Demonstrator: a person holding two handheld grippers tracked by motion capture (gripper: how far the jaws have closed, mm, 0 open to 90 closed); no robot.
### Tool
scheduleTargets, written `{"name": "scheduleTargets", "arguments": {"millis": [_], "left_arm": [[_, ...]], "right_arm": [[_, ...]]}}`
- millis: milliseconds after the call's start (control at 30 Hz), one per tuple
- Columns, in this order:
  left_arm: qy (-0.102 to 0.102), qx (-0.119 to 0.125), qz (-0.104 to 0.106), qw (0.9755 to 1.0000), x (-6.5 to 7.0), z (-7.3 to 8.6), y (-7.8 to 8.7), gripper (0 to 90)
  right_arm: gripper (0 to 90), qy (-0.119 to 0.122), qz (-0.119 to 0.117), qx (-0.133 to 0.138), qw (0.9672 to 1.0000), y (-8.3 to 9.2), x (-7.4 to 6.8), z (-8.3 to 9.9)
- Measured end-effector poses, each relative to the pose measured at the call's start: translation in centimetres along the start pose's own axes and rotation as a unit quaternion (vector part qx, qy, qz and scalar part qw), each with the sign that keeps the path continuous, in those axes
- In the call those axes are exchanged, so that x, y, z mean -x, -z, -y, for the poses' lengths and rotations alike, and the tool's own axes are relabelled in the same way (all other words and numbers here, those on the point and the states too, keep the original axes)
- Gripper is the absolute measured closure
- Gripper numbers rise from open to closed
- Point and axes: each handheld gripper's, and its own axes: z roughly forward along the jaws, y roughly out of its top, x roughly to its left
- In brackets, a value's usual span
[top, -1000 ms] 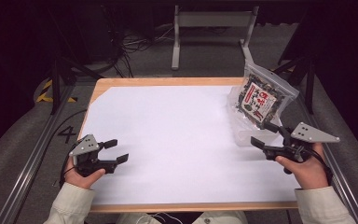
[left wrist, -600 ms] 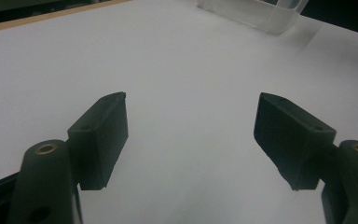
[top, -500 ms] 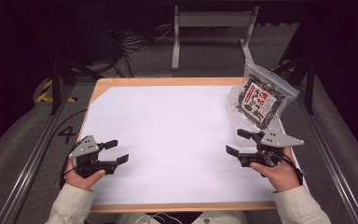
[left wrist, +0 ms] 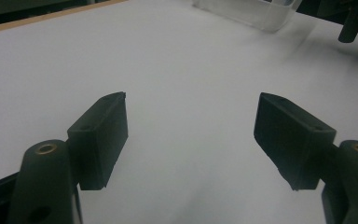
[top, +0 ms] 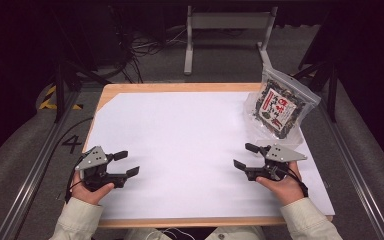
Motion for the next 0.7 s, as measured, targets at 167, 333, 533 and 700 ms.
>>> {"name": "scheduleTargets", "arguments": {"millis": [167, 333, 533, 700], "left_arm": [[-0.002, -0.003, 0.003, 1.0000, 0.0, 0.2, -0.3, 26.7], [-0.003, -0.006, 0.003, 1.0000, 0.0, 0.3, -0.5, 26.7], [0.000, -0.008, 0.004, 1.0000, -0.1, 0.5, -0.6, 26.7], [-0.001, -0.010, 0.005, 0.9999, -0.1, 0.6, -0.8, 26.7]], "right_arm": [[24.1, 0.000, -0.002, -0.008, 1.0000, -0.3, 0.0, 0.7], [24.0, 0.001, -0.004, -0.025, 0.9997, -0.9, -0.3, 1.5], [21.7, -0.006, 0.007, -0.036, 0.9993, -1.2, -0.2, 1.7], [21.1, -0.011, 0.022, -0.061, 0.9978, -1.2, -0.1, 1.7]]}}
